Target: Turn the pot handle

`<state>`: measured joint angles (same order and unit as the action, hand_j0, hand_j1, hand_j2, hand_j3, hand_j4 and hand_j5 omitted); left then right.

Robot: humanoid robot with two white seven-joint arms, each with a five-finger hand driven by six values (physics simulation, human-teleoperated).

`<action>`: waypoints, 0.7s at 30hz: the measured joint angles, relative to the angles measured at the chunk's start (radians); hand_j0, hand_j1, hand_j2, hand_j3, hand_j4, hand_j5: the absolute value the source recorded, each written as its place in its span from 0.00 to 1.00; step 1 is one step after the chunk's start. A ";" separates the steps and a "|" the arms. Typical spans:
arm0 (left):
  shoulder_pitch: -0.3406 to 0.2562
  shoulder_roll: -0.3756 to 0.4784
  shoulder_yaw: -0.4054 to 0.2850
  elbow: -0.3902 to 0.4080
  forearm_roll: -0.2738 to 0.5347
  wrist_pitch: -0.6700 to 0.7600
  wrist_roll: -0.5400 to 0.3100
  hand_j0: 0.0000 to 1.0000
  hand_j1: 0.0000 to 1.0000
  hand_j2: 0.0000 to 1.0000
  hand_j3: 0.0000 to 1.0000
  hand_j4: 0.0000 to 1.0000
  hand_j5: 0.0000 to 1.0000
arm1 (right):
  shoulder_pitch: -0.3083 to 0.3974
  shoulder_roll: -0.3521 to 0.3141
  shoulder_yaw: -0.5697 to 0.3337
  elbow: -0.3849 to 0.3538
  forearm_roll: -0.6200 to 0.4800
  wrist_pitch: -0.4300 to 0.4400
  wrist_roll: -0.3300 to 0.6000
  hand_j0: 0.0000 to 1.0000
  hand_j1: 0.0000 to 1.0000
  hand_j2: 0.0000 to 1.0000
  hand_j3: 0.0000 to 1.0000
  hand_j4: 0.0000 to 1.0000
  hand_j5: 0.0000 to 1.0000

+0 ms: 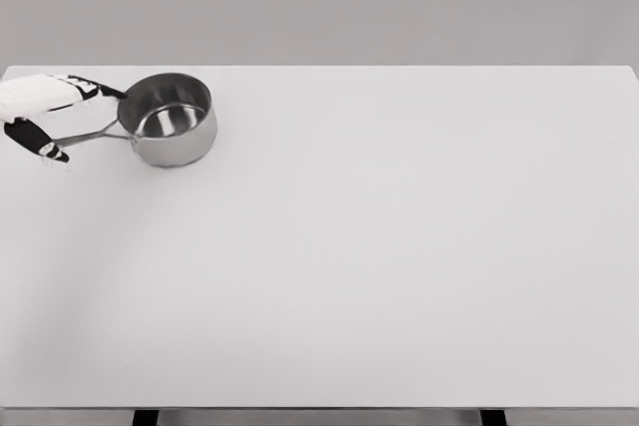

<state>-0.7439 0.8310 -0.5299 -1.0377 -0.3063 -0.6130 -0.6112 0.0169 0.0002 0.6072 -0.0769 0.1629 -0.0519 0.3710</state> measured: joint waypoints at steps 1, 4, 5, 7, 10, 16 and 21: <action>-0.014 -0.004 -0.001 0.013 -0.001 0.000 0.000 1.00 1.00 1.00 1.00 1.00 1.00 | 0.000 0.000 0.000 0.000 0.000 0.000 0.000 1.00 1.00 1.00 1.00 1.00 1.00; -0.043 -0.025 -0.005 0.058 -0.006 0.000 0.000 1.00 1.00 1.00 1.00 1.00 1.00 | 0.002 0.000 0.000 0.000 0.000 0.000 0.000 1.00 1.00 1.00 1.00 1.00 1.00; -0.051 -0.033 -0.006 0.074 -0.010 0.000 0.000 1.00 1.00 1.00 1.00 1.00 1.00 | 0.000 0.000 0.000 0.000 0.000 0.000 0.000 1.00 1.00 1.00 1.00 1.00 1.00; -0.068 -0.047 -0.007 0.101 -0.015 0.000 0.000 1.00 1.00 1.00 1.00 1.00 1.00 | 0.000 0.000 0.000 0.000 0.000 0.000 0.000 1.00 1.00 1.00 1.00 1.00 1.00; -0.084 -0.063 -0.009 0.135 -0.023 0.000 0.000 1.00 1.00 1.00 1.00 1.00 1.00 | 0.002 0.000 0.000 0.000 0.000 0.000 0.000 1.00 1.00 1.00 1.00 1.00 1.00; -0.120 -0.093 -0.010 0.200 -0.049 0.000 0.000 1.00 1.00 1.00 1.00 1.00 1.00 | 0.000 0.000 0.000 -0.001 0.000 0.000 0.000 1.00 1.00 1.00 1.00 1.00 1.00; -0.140 -0.100 -0.010 0.222 -0.053 -0.001 0.000 1.00 1.00 1.00 1.00 1.00 1.00 | 0.000 0.000 0.000 0.000 0.000 0.000 0.000 1.00 1.00 1.00 1.00 1.00 1.00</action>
<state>-0.8836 0.7309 -0.5399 -0.8158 -0.3595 -0.6135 -0.6113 0.0169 0.0002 0.6072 -0.0770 0.1629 -0.0520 0.3709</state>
